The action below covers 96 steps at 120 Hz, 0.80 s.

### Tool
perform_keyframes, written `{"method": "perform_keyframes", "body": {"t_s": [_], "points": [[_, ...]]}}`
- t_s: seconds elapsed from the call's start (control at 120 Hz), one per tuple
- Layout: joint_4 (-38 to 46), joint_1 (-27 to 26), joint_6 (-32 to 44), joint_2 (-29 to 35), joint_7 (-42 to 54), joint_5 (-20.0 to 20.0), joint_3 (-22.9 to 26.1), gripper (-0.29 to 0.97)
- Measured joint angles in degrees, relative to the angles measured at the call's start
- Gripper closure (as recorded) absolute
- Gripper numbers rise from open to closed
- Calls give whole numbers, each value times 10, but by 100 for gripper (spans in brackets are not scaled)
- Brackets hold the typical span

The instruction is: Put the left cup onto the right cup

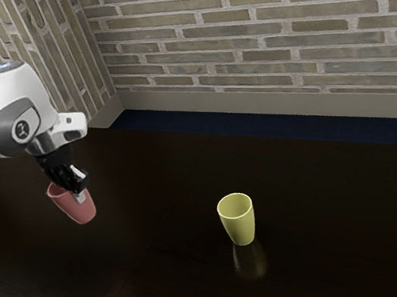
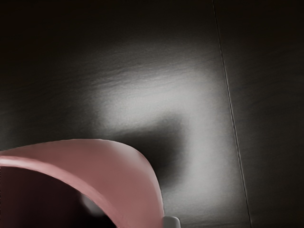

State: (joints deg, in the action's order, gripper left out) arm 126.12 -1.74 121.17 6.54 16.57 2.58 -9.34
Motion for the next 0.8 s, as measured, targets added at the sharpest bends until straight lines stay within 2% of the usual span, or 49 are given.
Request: {"method": "perform_keyframes", "body": {"t_s": [0.575,0.8], "points": [[-70,-18,-78,-6,-47,-4,99,79],[-100,-18,-96,-14,-60,-6,156,79]]}}
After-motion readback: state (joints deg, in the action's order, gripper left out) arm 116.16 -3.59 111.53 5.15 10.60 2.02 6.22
